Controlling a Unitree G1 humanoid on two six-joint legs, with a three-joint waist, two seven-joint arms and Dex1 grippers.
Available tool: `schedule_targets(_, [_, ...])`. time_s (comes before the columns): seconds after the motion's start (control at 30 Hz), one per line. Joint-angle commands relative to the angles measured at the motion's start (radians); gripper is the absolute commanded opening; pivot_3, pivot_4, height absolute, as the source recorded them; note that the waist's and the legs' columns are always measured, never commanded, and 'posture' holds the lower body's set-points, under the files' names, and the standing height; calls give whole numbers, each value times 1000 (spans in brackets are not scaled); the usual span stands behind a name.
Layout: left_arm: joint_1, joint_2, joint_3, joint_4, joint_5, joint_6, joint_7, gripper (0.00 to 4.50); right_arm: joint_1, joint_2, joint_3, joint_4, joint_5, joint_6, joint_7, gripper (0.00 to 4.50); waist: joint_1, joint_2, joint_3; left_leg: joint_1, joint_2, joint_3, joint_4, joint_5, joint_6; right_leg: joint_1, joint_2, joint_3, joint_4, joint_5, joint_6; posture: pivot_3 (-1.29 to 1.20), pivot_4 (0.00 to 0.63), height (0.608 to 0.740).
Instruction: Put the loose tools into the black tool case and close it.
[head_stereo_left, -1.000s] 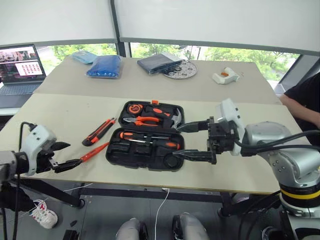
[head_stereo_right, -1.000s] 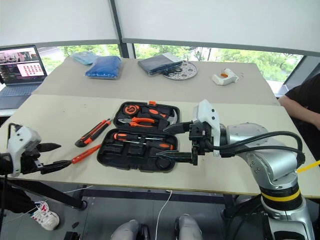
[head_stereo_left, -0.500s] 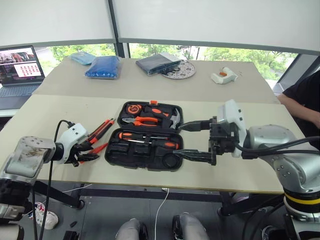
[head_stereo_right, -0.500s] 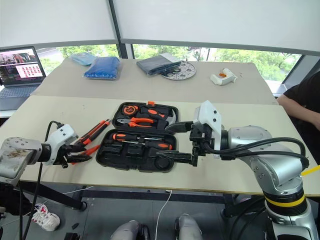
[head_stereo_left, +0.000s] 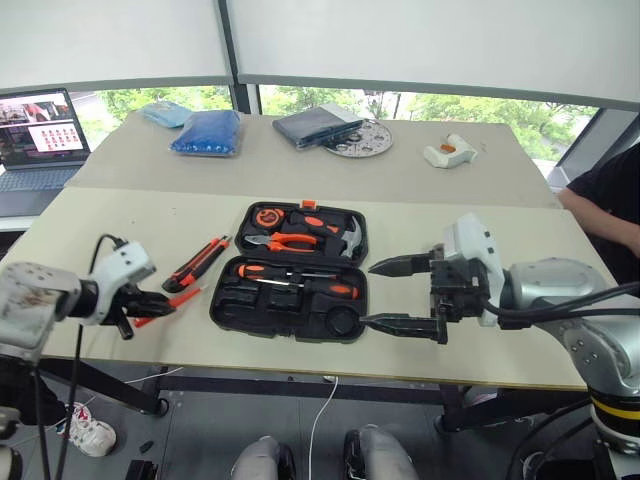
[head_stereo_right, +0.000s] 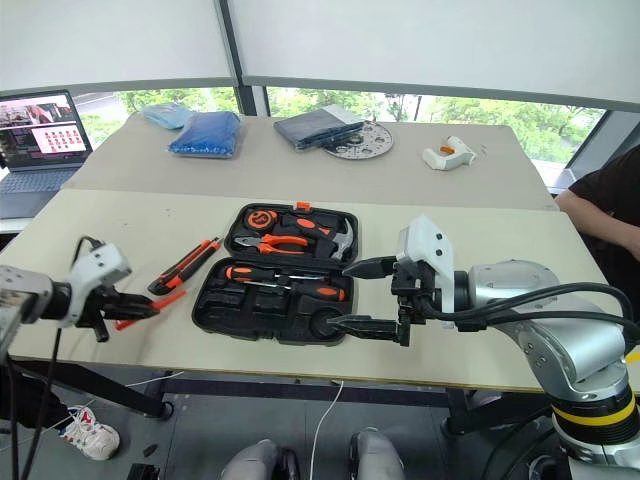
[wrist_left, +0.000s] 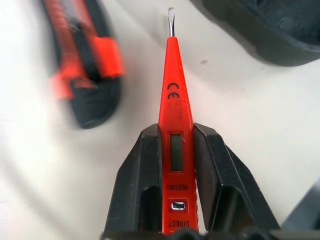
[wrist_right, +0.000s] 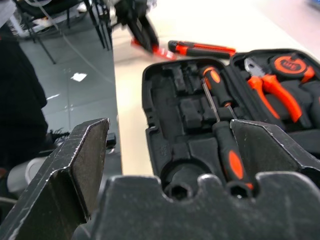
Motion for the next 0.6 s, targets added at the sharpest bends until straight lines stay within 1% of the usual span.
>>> schedule_targets(0.03, [-109, -34, -23, -39, -56, -99, -152, 443, 9, -20, -15, -30, 8, -35, 16, 4500, 5, 0, 0, -1, 0, 0, 0, 0, 0, 0, 0, 0, 0, 0, 0, 0, 150, 718])
schedule_targets(0.17, [-293, -176, -178, 53, 15, -202, -260, 443, 22, -25, -6, -32, -3, -50, 16, 4500, 16, 0, 0, -1, -1, 0, 3, 0, 3, 2, 1, 0, -1, 1, 2, 0, 150, 718])
schedule_targets(0.27, [-374, -241, -262, 158, 69, -287, -270, 443, 26, -21, -6, -38, 0, -50, 3, 4500, 11, -1, 0, -1, -1, 0, 6, 1, 4, 3, 3, -1, -1, 1, 2, 0, 150, 718])
schedule_targets(0.37, [-454, -325, -365, 314, 139, -428, -270, 443, 42, -16, -11, -60, 3, -47, -19, 4500, 0, -1, 0, -1, 1, 0, 7, 1, 4, 2, 6, 0, 0, 1, 2, 0, 150, 718])
schedule_targets(0.43, [-486, -359, -399, 394, 172, -492, -270, 443, 51, -16, -16, -71, 7, -42, -34, 4500, -7, -1, 0, -1, 1, 0, 7, 1, 4, 2, 6, 0, 0, 1, 2, 0, 150, 718])
schedule_targets(0.6, [-548, -441, -414, 558, 202, -576, -270, 443, 80, -16, -39, -101, 23, -30, -76, 4500, -9, -2, 0, -2, 2, -1, 8, 1, 4, 2, 6, 1, -1, 1, 2, 0, 150, 718])
